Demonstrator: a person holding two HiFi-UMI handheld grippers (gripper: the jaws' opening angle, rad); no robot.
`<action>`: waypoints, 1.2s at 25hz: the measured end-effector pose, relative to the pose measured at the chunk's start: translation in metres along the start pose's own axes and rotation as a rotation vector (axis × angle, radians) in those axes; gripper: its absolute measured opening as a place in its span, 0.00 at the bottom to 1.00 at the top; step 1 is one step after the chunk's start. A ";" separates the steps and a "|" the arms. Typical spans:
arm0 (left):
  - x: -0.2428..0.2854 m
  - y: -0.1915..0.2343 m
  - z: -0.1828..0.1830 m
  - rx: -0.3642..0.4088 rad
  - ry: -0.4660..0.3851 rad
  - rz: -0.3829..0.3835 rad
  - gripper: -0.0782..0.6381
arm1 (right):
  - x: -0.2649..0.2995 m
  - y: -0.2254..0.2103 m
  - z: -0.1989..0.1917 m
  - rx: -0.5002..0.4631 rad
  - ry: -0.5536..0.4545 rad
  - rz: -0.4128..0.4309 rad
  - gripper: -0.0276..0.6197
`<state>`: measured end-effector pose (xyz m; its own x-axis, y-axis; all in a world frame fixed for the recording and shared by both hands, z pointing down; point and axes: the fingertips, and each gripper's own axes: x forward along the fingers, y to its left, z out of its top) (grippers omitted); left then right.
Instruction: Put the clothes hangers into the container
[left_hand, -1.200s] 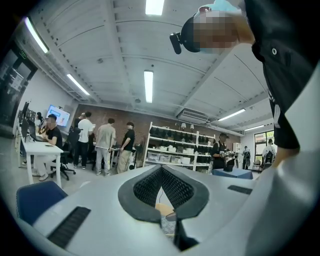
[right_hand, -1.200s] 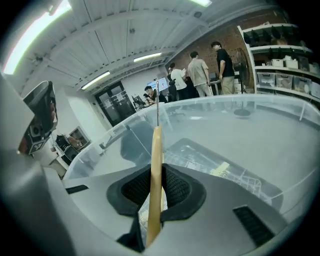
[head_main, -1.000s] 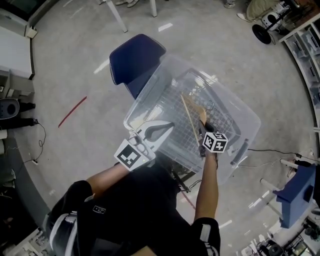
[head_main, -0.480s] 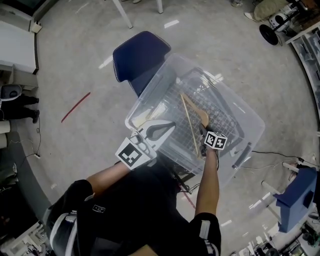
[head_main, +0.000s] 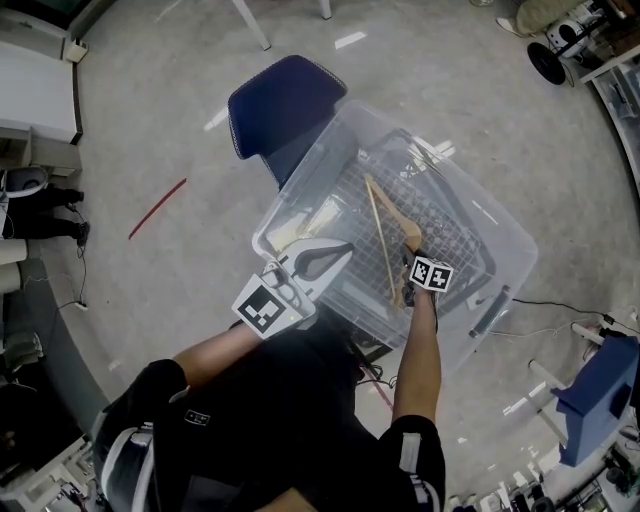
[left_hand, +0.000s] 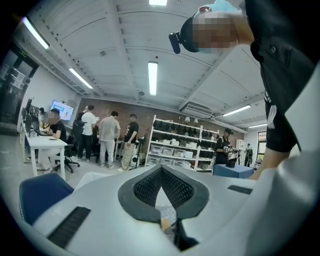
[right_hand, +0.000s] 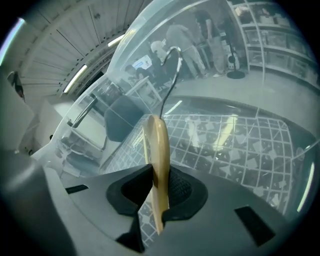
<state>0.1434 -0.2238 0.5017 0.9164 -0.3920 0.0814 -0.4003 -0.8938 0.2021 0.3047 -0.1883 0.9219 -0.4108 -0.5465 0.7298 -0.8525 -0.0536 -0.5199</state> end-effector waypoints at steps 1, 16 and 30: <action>0.001 -0.001 0.000 0.003 -0.002 -0.002 0.14 | 0.001 -0.001 0.001 0.004 -0.005 -0.005 0.16; 0.005 0.004 -0.006 -0.005 0.028 0.014 0.14 | 0.014 -0.038 0.002 0.085 0.003 -0.132 0.26; 0.003 0.007 -0.009 -0.014 0.029 0.025 0.14 | 0.023 -0.055 -0.015 0.044 0.095 -0.252 0.31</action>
<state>0.1436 -0.2291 0.5122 0.9060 -0.4074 0.1149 -0.4230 -0.8808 0.2128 0.3374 -0.1853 0.9741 -0.2170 -0.4308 0.8759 -0.9179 -0.2153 -0.3333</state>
